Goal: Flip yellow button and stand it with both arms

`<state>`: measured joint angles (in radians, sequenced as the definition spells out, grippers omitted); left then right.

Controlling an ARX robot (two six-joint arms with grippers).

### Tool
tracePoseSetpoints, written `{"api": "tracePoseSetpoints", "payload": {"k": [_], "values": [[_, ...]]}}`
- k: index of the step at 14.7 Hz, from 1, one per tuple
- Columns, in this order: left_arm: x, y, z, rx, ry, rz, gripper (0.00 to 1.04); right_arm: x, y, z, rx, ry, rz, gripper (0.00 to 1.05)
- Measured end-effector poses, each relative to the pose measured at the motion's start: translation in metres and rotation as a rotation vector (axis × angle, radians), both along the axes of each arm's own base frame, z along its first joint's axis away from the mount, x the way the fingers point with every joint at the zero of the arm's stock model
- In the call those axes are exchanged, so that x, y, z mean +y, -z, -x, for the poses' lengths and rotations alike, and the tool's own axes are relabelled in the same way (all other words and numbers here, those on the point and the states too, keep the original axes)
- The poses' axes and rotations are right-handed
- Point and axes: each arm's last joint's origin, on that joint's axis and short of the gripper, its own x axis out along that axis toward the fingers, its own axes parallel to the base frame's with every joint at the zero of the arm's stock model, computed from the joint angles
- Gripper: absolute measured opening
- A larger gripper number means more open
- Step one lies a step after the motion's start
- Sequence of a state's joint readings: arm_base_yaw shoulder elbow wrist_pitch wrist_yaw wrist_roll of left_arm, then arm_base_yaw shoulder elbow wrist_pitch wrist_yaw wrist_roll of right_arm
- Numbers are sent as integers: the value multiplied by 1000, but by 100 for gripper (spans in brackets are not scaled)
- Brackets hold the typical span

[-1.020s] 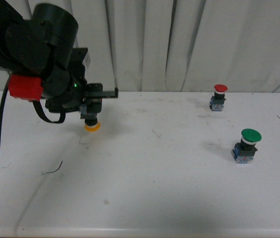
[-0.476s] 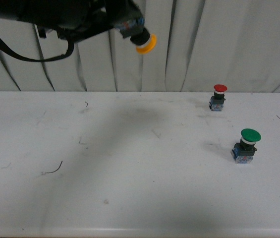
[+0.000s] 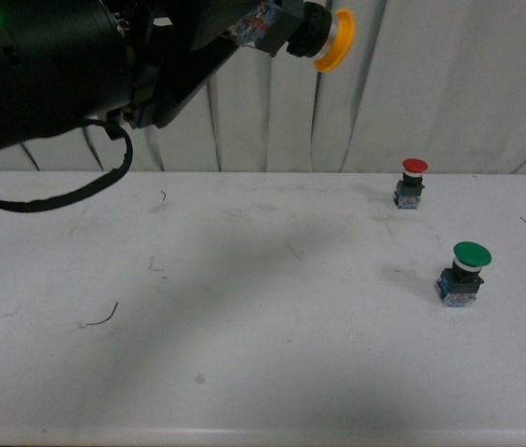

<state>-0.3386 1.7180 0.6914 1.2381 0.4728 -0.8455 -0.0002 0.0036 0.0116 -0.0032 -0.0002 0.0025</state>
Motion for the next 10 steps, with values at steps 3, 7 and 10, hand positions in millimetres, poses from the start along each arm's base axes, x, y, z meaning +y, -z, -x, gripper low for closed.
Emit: {"api": "tracePoseSetpoints", "payload": {"k": [3,7,10], "values": [[-13,42,10,219,63,54,35,0,0,0,0,0,0,98],[-13,49,1,300,30,119,35,0,0,0,0,0,0,98],[-13,44,-4,293,22,146,35,0,0,0,0,0,0,98]]}}
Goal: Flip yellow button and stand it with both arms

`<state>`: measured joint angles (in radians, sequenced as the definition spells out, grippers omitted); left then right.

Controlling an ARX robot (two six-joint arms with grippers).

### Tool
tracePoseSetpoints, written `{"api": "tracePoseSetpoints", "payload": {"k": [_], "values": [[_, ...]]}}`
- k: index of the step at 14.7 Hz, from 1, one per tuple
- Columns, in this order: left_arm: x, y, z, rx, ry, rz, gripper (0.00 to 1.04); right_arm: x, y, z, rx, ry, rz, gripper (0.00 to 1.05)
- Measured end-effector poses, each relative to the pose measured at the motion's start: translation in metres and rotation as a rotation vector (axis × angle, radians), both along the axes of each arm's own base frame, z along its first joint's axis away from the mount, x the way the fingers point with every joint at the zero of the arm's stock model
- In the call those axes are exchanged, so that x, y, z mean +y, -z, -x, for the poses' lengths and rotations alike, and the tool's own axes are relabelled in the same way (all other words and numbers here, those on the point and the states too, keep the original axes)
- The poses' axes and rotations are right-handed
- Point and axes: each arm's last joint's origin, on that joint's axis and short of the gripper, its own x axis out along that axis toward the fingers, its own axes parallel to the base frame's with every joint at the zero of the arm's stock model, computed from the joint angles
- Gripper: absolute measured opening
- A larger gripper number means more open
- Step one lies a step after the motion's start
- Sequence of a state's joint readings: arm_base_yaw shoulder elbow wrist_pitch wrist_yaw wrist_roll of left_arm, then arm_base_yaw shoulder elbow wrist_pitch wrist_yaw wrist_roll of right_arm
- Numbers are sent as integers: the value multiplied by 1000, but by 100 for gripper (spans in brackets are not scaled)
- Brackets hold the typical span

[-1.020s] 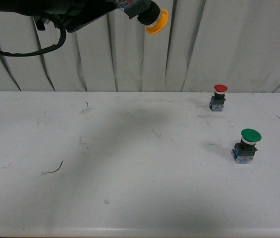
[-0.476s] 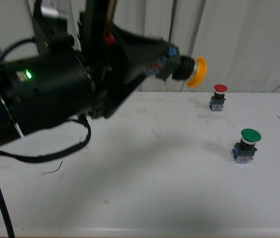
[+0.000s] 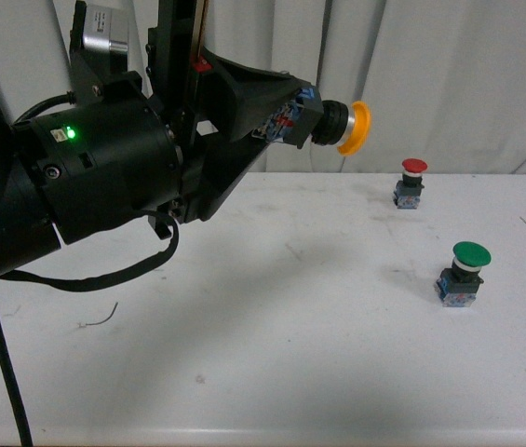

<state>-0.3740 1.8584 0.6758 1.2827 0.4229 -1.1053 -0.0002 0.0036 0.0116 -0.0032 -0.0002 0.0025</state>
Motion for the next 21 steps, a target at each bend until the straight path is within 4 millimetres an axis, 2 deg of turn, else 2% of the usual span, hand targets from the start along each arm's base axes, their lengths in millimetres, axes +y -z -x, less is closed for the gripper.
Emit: {"api": "tracePoseSetpoints", "payload": {"k": [4,5,7,8,9,11,12,14,16,18,21], "values": [[-2,-7,-2,-14,-7,19,35,0,0,0,-2,-3,-1,98],[-2,-8,-3,-17,-7,20,35,-3,-8,-2,-72,-104,-39,98],[-2,-9,-3,-25,2,21,35,-13,-13,-14,-90,-196,-96,98],[-2,-10,-3,-30,1,20,35,-18,-19,-27,-95,-190,-115,98],[-1,-11,-4,-33,-4,18,35,-22,-32,-44,-133,-178,-119,98],[-1,-11,-3,-36,-7,15,35,-25,-60,-97,-205,-136,-109,98],[-1,-11,-4,-40,-13,12,35,-22,-59,-135,-130,-106,-137,98],[-2,-11,-3,-41,-14,12,35,-10,-44,-196,13,-58,-170,98],[-2,-11,-3,-42,-18,13,35,5,-53,-245,16,-89,-219,98],[-1,-12,-3,-45,-21,15,35,18,-69,-265,-28,-205,-340,98],[-2,-14,-4,-50,-21,17,35,45,-77,-255,-73,-522,-612,98]]}}
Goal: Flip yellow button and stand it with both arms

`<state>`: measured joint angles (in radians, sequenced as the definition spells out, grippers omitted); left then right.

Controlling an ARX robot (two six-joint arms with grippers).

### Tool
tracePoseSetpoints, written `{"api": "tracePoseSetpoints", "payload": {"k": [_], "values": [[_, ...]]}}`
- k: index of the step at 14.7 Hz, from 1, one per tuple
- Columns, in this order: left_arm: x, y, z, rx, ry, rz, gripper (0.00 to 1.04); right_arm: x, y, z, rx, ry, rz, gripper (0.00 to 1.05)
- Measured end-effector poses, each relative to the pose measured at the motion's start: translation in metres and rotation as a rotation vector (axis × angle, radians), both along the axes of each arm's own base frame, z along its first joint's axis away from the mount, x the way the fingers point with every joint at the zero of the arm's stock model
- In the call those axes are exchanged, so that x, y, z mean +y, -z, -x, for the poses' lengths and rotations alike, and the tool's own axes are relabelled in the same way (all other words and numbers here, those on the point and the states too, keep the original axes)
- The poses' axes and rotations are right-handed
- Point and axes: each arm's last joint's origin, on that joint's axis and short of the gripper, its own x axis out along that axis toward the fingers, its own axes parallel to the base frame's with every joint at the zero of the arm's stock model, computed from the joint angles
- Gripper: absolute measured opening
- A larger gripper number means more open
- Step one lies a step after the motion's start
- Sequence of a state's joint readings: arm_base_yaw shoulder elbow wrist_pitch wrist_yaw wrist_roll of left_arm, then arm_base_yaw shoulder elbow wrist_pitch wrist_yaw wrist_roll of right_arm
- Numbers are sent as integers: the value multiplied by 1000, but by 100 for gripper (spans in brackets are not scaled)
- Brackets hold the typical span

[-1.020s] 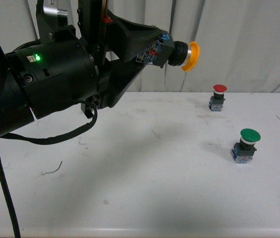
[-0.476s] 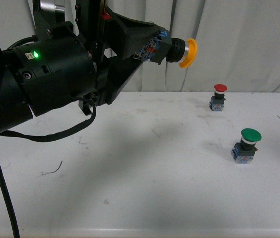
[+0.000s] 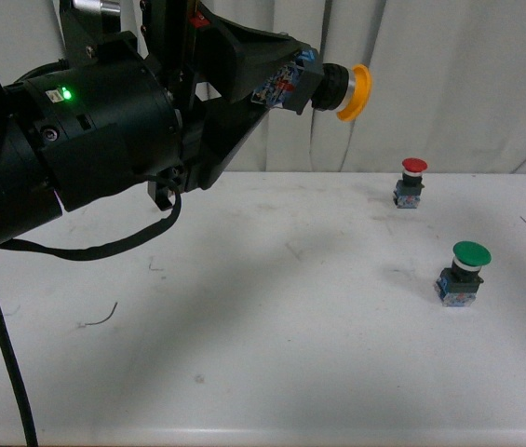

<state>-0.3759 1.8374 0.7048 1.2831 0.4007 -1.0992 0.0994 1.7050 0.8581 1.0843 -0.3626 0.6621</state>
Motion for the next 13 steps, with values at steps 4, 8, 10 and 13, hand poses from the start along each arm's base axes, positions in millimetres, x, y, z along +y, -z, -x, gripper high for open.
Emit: {"api": "tracePoseSetpoints", "payload": {"k": [4,8,10,13], "values": [[1,-1,-1,-2,-3,2,35,29,43,20,199,-224,-314,98],[4,-4,-1,-13,-15,6,35,30,78,14,392,-248,-438,98],[5,-6,0,-8,-25,18,35,45,90,13,468,-287,-479,98],[7,-9,0,-12,-29,26,35,65,84,8,513,-345,-577,98]]}}
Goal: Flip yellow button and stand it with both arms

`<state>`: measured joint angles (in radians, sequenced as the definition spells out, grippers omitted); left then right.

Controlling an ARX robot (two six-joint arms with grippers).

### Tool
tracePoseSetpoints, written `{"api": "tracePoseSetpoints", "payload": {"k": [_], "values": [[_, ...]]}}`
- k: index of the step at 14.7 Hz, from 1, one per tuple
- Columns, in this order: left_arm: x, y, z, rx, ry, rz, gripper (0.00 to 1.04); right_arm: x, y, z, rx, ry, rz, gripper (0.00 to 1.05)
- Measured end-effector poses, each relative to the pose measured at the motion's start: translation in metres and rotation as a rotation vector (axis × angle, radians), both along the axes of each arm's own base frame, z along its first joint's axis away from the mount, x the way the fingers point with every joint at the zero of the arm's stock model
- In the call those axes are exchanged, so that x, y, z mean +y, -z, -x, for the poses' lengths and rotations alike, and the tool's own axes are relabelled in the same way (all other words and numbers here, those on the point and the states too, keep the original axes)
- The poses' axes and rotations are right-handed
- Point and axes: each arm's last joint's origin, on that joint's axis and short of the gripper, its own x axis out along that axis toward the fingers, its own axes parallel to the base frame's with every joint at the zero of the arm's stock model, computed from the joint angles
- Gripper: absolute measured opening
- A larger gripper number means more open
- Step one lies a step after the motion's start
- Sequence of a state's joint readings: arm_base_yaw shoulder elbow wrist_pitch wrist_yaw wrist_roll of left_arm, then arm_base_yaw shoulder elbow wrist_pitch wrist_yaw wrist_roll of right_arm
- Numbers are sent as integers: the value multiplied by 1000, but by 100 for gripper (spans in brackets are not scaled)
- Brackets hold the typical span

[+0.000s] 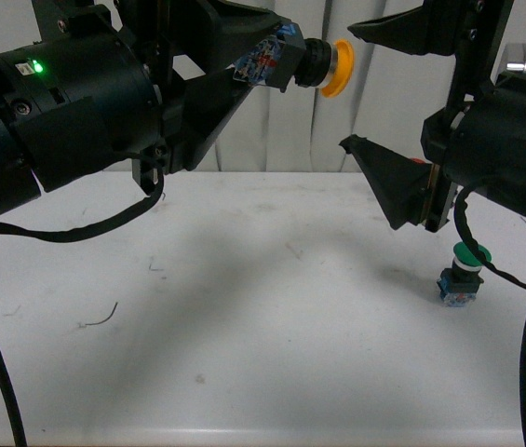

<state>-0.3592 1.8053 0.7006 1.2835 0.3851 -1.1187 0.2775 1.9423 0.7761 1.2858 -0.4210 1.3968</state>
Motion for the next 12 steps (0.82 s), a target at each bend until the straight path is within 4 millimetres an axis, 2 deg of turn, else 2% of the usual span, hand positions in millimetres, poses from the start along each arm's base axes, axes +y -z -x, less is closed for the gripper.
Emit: {"api": "tracePoseSetpoints", "payload": {"k": [10,12], "values": [[-4,0,1,1,6,2,35,9,-14,-4,-6,-46,-64,98],[-3,3,0,16,5,3,35,29,-11,-2,34,-112,-98,95]]}}
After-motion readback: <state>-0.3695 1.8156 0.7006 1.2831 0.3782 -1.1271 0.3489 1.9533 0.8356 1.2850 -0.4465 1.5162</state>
